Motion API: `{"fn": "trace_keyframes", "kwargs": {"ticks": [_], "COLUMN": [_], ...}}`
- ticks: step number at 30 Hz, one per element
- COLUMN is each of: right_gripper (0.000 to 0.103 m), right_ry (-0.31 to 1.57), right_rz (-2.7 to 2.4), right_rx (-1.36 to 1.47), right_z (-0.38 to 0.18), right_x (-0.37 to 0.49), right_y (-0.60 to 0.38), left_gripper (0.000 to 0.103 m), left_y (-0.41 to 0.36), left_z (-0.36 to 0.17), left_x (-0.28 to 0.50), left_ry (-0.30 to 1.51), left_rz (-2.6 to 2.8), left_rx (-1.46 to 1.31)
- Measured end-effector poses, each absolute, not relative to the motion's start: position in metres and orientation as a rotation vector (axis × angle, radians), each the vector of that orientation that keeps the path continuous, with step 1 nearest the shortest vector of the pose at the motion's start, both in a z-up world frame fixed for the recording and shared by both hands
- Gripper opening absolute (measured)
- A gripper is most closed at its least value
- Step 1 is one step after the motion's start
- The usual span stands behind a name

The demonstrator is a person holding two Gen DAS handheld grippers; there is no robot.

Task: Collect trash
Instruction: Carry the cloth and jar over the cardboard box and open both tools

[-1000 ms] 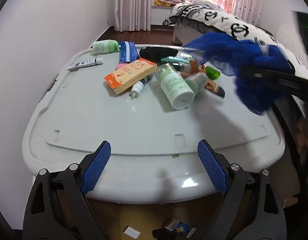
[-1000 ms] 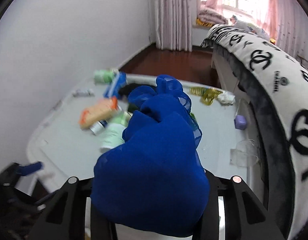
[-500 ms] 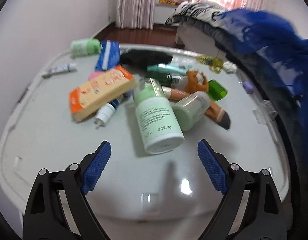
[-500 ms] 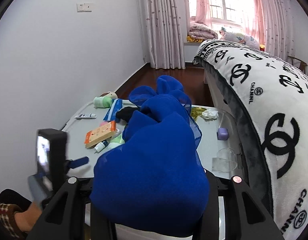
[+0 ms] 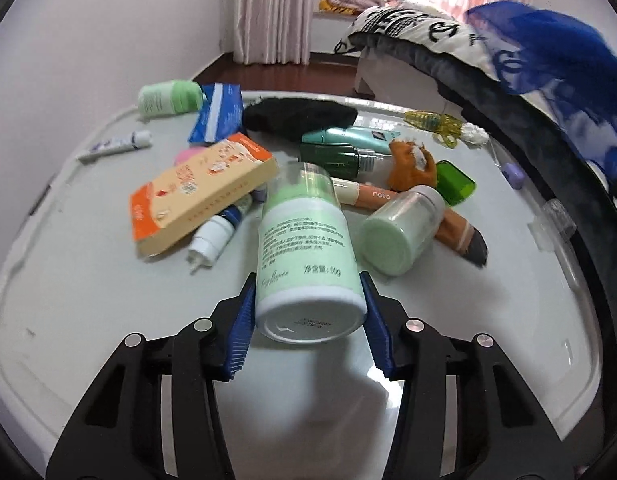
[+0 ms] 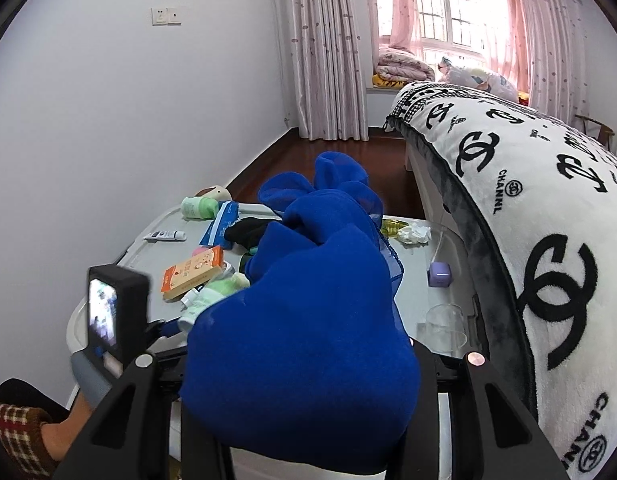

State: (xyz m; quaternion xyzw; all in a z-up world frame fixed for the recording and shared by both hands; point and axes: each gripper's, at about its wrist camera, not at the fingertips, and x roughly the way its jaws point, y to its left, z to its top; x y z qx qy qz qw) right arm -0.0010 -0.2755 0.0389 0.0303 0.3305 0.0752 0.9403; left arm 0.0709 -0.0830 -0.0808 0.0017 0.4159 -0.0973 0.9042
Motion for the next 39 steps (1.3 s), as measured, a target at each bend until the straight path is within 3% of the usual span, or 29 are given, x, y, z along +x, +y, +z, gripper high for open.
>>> {"fn": "trace_keyframes", "kwargs": {"ticks": [17,21,27,30,32,34,37,39], "right_gripper": [0.040,0.040,0.042,0.050,0.073,0.075,0.083,0.083], "right_ry": [0.676,0.676,0.819,0.944,1.025,1.024,0.980,0.959], "right_rz": [0.154,0.197,0.275,0.307,0.323,0.319,0.297,0.279], "right_rx": [0.048,-0.007,-0.023,-0.050,-0.060,-0.060,0.005,0.084], "right_z": [0.038,0.039,-0.008,-0.039,-0.058,-0.059,-0.051,-0.046], "right_x": [-0.008,-0.047,-0.131,-0.163,-0.176,-0.180,-0.178,-0.175], "right_y": [-0.264,-0.239,-0.204,-0.189,-0.184,-0.184,-0.194,-0.206], "left_gripper": [0.047,0.047,0.047,0.048,0.057,0.069,0.073,0.077], "left_y": [-0.033,-0.018,-0.006,-0.002,0.001,0.002,0.004,0.007], "left_z": [-0.026,-0.029,-0.059,-0.077,-0.082,-0.076,-0.060,-0.047], "left_x": [-0.061,-0.111,-0.164,-0.177,-0.179,-0.181,-0.181,-0.176], "left_ry": [0.835,0.875,1.002,1.098,1.134,1.104,1.032,0.985], "left_rz": [-0.291,-0.342,-0.405,-0.401,-0.386,-0.357,-0.361,-0.377], "left_rx": [0.111,0.150,0.183,0.191,0.188,0.204,0.191,0.168]}}
